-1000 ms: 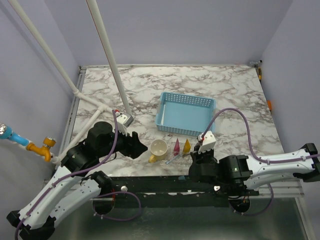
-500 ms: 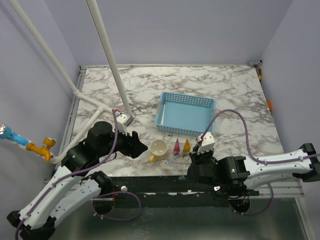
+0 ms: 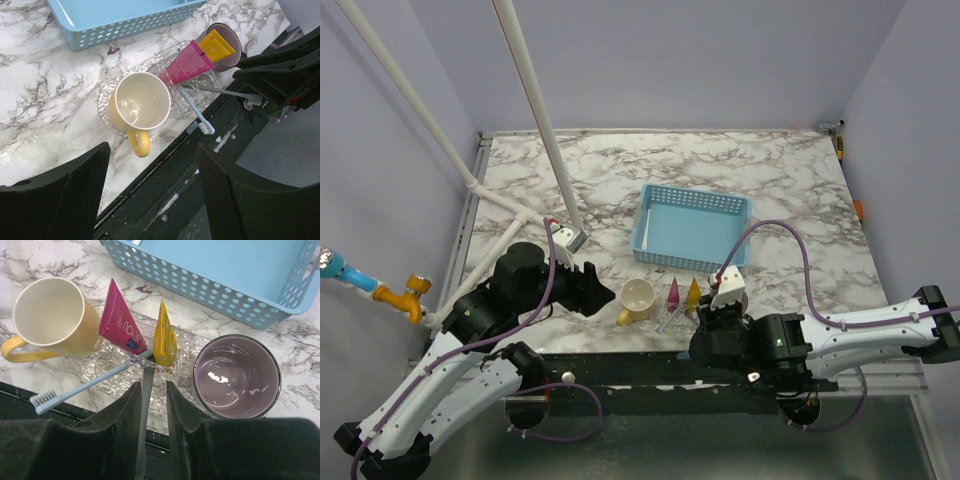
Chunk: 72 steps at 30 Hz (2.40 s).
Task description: Prepare toiletry sets of a toothbrush and toothpaste on the tray
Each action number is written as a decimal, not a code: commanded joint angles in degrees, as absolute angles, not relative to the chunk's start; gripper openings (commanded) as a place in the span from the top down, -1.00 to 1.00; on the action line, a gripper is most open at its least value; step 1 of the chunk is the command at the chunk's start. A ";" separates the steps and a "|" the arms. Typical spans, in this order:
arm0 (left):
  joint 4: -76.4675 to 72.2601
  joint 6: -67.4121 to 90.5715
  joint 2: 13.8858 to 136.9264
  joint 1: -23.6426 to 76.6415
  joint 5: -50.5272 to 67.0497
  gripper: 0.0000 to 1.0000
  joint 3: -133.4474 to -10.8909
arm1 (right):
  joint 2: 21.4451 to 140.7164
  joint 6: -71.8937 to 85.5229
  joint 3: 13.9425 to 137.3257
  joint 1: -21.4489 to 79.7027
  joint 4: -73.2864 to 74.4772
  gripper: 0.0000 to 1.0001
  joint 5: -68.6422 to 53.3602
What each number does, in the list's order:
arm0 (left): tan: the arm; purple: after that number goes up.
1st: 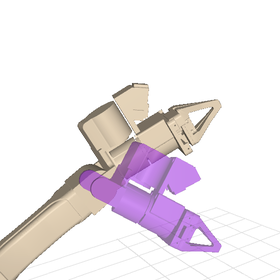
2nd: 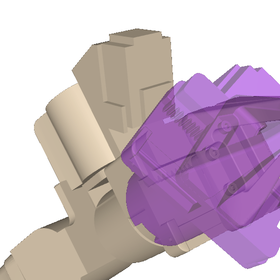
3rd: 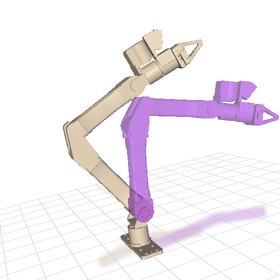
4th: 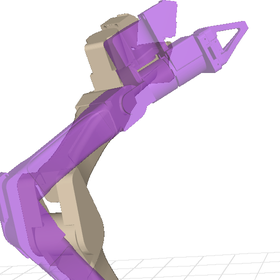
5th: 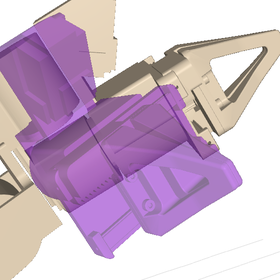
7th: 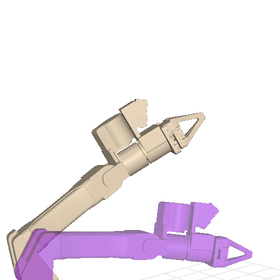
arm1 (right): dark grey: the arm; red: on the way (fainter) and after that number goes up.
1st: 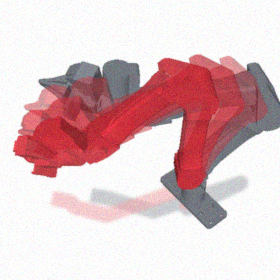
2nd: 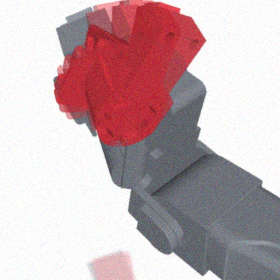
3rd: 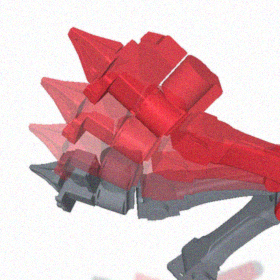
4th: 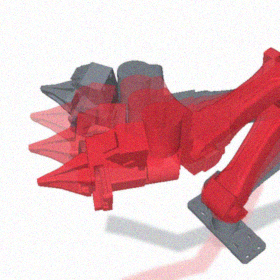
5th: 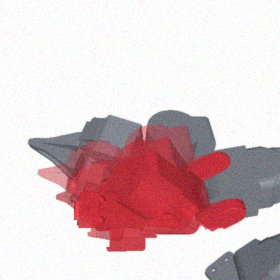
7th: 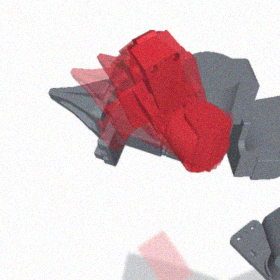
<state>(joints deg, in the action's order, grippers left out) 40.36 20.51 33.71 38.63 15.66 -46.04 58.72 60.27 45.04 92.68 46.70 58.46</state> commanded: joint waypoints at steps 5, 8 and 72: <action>39.55 19.95 33.70 38.20 17.05 -0.40 -45.35 | 57.68 60.88 46.64 92.99 47.21 0.38 61.19; 39.55 20.04 33.57 38.06 17.08 -0.40 -45.27 | 57.31 60.20 47.57 92.99 47.47 0.37 61.40; 34.63 19.68 32.65 27.22 -10.61 -0.81 -52.82 | 56.63 22.89 50.74 30.94 16.40 -0.99 19.86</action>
